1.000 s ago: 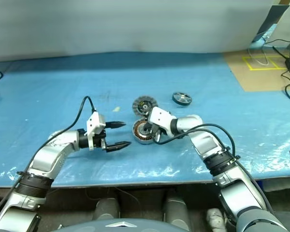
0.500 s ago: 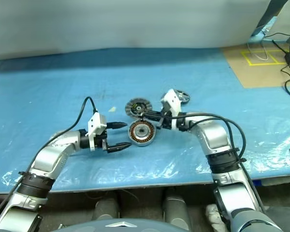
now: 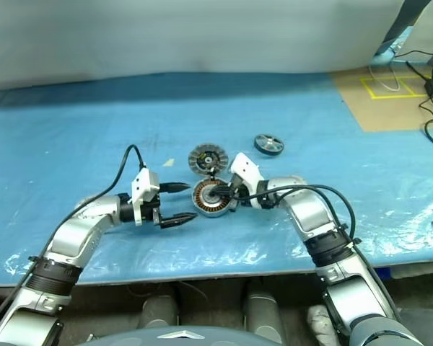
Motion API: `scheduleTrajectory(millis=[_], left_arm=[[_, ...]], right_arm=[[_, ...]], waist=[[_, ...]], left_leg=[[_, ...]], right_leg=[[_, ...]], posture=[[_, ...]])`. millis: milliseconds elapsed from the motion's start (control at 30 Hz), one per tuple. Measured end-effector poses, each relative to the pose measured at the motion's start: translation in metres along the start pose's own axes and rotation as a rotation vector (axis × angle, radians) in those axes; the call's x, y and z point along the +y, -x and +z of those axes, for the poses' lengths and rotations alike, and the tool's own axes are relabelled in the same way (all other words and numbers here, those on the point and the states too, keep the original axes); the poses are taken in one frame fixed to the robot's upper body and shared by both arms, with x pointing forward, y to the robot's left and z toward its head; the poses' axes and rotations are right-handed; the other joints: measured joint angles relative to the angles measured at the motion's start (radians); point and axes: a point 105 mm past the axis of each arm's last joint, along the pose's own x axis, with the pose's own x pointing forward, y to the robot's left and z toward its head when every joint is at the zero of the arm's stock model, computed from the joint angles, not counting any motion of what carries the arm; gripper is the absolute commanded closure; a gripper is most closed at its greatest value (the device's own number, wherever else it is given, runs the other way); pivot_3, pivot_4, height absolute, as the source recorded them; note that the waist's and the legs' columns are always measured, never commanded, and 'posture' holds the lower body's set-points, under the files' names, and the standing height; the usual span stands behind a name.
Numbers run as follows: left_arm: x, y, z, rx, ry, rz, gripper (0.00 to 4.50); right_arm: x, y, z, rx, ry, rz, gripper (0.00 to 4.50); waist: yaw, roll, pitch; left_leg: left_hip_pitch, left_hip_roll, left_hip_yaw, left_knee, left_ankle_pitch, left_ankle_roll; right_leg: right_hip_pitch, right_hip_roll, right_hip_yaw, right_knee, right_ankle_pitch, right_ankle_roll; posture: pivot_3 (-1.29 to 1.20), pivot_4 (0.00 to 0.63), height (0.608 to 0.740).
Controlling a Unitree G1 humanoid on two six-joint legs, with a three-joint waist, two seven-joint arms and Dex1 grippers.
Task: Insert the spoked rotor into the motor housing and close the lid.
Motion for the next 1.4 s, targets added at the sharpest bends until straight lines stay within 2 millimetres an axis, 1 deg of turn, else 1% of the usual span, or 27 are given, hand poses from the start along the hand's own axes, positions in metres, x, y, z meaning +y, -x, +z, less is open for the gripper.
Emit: scheduleTrajectory(millis=[67, 133, 200, 233, 333, 433, 467, 533, 567, 633, 733, 767, 800, 867, 933, 1000, 1133, 1200, 1267, 1400], left_arm=[[0.000, 0.000, 0.000, -0.001, 0.000, 0.000, 0.00], [0.000, -0.001, 0.000, -0.002, 0.001, 0.000, 0.00], [0.000, -0.001, 0.000, -0.003, 0.001, 0.000, 0.00], [-0.001, -0.001, 0.000, -0.005, 0.002, -0.002, 0.00], [-0.001, -0.001, -0.001, -0.002, 0.003, -0.001, 0.00], [-0.001, 0.000, -0.002, 0.002, 0.007, 0.001, 0.00], [-0.001, 0.000, -0.002, 0.000, 0.007, 0.000, 0.00], [-0.001, -0.001, -0.001, -0.003, 0.006, -0.001, 0.00], [-0.001, -0.001, -0.001, -0.003, 0.007, -0.001, 0.00], [-0.001, -0.002, 0.000, -0.006, 0.006, -0.002, 0.00], [-0.001, -0.004, 0.002, -0.012, -0.001, -0.009, 0.00], [-0.001, -0.004, 0.002, -0.011, -0.001, -0.008, 0.00], [-0.001, -0.004, 0.002, -0.011, 0.000, -0.008, 0.00], [-0.001, -0.004, 0.001, -0.010, 0.001, -0.008, 0.00], [-0.001, -0.004, 0.001, -0.010, 0.001, -0.007, 0.00], [-0.001, -0.004, 0.001, -0.010, 0.001, -0.007, 0.00], [0.000, -0.004, 0.001, -0.010, 0.001, -0.002, 0.00], [0.000, -0.004, 0.001, -0.010, 0.001, -0.002, 0.00], [0.000, -0.004, 0.001, -0.009, 0.001, -0.001, 0.00], [0.000, -0.004, 0.001, -0.007, 0.003, -0.001, 0.00]], right_arm=[[-0.001, -0.004, -0.002, 0.025, 0.053, -0.007, 4.47], [0.000, -0.007, -0.005, 0.055, 0.121, -0.015, 4.47], [0.001, -0.009, -0.008, 0.079, 0.181, -0.025, 4.47], [0.001, -0.008, -0.009, 0.095, 0.224, -0.027, 4.47], [0.004, 0.002, -0.013, 0.136, 0.306, -0.025, 4.47], [0.007, 0.004, -0.013, 0.136, 0.313, -0.013, 4.47], [0.007, 0.005, -0.013, 0.131, 0.305, -0.008, 4.47], [0.009, 0.004, -0.011, 0.102, 0.254, 0.001, 4.47], [0.008, 0.004, -0.009, 0.087, 0.234, -0.003, 4.47], [0.006, -0.002, -0.003, 0.040, 0.155, -0.019, 4.47], [0.000, -0.005, 0.003, -0.052, -0.078, -0.030, 4.47], [-0.003, -0.002, 0.006, -0.087, -0.147, -0.035, 4.47], [-0.007, 0.003, 0.013, -0.141, -0.221, -0.033, 4.47], [-0.010, 0.013, 0.032, -0.226, -0.262, -0.012, 4.47], [-0.009, 0.020, 0.050, -0.280, -0.243, 0.010, 4.47], [-0.006, 0.021, 0.054, -0.280, -0.220, 0.029, 4.47], [0.005, 0.009, 0.037, -0.195, -0.219, 0.064, 4.47], [0.003, 0.002, 0.025, -0.140, -0.210, 0.041, 4.47], [-0.002, -0.006, 0.007, -0.069, -0.199, 0.005, 4.47], [-0.006, -0.011, 0.004, -0.055, -0.143, -0.005, 4.47]], waist=[[0.001, 0.000, 0.000], [0.001, 0.000, -0.001], [0.001, 0.000, -0.002], [0.002, 0.000, -0.002], [0.014, 0.001, -0.003], [0.022, -0.001, -0.004], [0.022, -0.001, -0.005], [0.019, -0.002, -0.006], [0.017, -0.002, -0.006], [0.004, -0.002, -0.006], [-0.004, 0.000, -0.005], [-0.003, 0.000, -0.004], [-0.001, 0.001, -0.003], [0.000, 0.002, -0.003], [0.000, 0.002, -0.003], [0.001, 0.002, -0.003], [0.000, 0.002, -0.003], [0.001, 0.002, -0.003], [0.001, 0.002, -0.003], [-0.001, 0.003, -0.002]], left_leg=[[0.005, 0.000, 0.000, 0.000, 0.000, 0.000], [0.013, -0.001, 0.000, 0.000, 0.000, 0.000], [0.020, -0.001, 0.000, -0.001, -0.001, 0.001], [0.022, -0.002, 0.000, -0.001, -0.002, 0.004], [0.028, -0.003, 0.000, -0.002, -0.003, 0.005], [0.025, -0.003, 0.000, -0.002, -0.003, 0.005], [0.024, -0.003, 0.000, -0.003, -0.003, 0.005], [0.021, -0.003, 0.000, -0.006, -0.003, 0.004], [0.020, -0.003, 0.000, -0.007, -0.002, 0.003], [0.017, -0.002, 0.000, -0.008, 0.000, 0.000], [0.009, -0.002, 0.000, -0.007, 0.000, 0.000], [0.007, -0.002, 0.000, -0.006, 0.000, 0.001], [0.004, -0.002, 0.000, -0.006, 0.000, 0.001], [0.002, -0.002, 0.000, -0.005, 0.000, 0.000], [0.002, -0.001, 0.000, -0.006, 0.000, 0.000], [0.001, -0.001, 0.000, -0.007, 0.000, 0.000], [0.000, -0.001, 0.000, -0.008, 0.000, 0.000], [0.000, -0.001, 0.000, -0.007, 0.000, 0.000], [0.000, -0.001, 0.000, -0.006, 0.000, 0.000], [0.002, -0.001, 0.000, -0.003, 0.000, 0.000]], right_leg=[[0.006, 0.000, 0.000, 0.000, 0.000, 0.000], [0.013, -0.001, 0.000, -0.001, -0.001, 0.001], [0.020, -0.002, 0.000, -0.002, -0.005, 0.008], [0.023, -0.003, 0.000, -0.002, -0.005, 0.008], [0.028, -0.004, 0.001, -0.004, -0.007, 0.011], [0.028, -0.004, 0.002, -0.004, -0.008, 0.012], [0.028, -0.004, 0.002, -0.004, -0.008, 0.013], [0.024, -0.003, 0.002, -0.005, -0.006, 0.006], [0.022, -0.003, 0.001, -0.005, -0.007, 0.006], [0.018, -0.002, 0.000, -0.004, -0.007, 0.005], [0.010, -0.002, 0.001, -0.002, -0.006, 0.003], [0.009, -0.002, 0.001, -0.002, -0.006, 0.003], [0.007, -0.002, 0.000, -0.002, -0.006, 0.003], [0.004, -0.002, 0.000, -0.003, -0.006, 0.003], [0.004, -0.002, -0.002, -0.003, -0.006, 0.003], [0.004, -0.002, -0.003, -0.003, -0.006, 0.003], [0.004, -0.002, -0.003, -0.003, -0.006, 0.003], [0.004, -0.002, -0.003, -0.003, -0.006, 0.003], [0.004, -0.002, -0.003, -0.003, -0.006, 0.003], [0.005, -0.003, -0.002, -0.001, -0.006, 0.003]], posture=[[0.00, 0.150, 0.740], [0.00, 0.150, 0.740], [0.00, 0.150, 0.740], [0.00, 0.150, 0.740], [0.00, 0.150, 0.740], [0.00, 0.150, 0.740], [0.00, 0.150, 0.740], [0.00, 0.150, 0.740], [0.00, 0.150, 0.740], [0.00, 0.150, 0.740], [0.00, 0.150, 0.740], [0.00, 0.150, 0.740], [0.00, 0.150, 0.740], [0.00, 0.150, 0.740], [0.00, 0.150, 0.740], [0.00, 0.150, 0.740], [0.00, 0.150, 0.740], [0.00, 0.150, 0.740], [0.00, 0.150, 0.740], [0.00, 0.150, 0.740]])
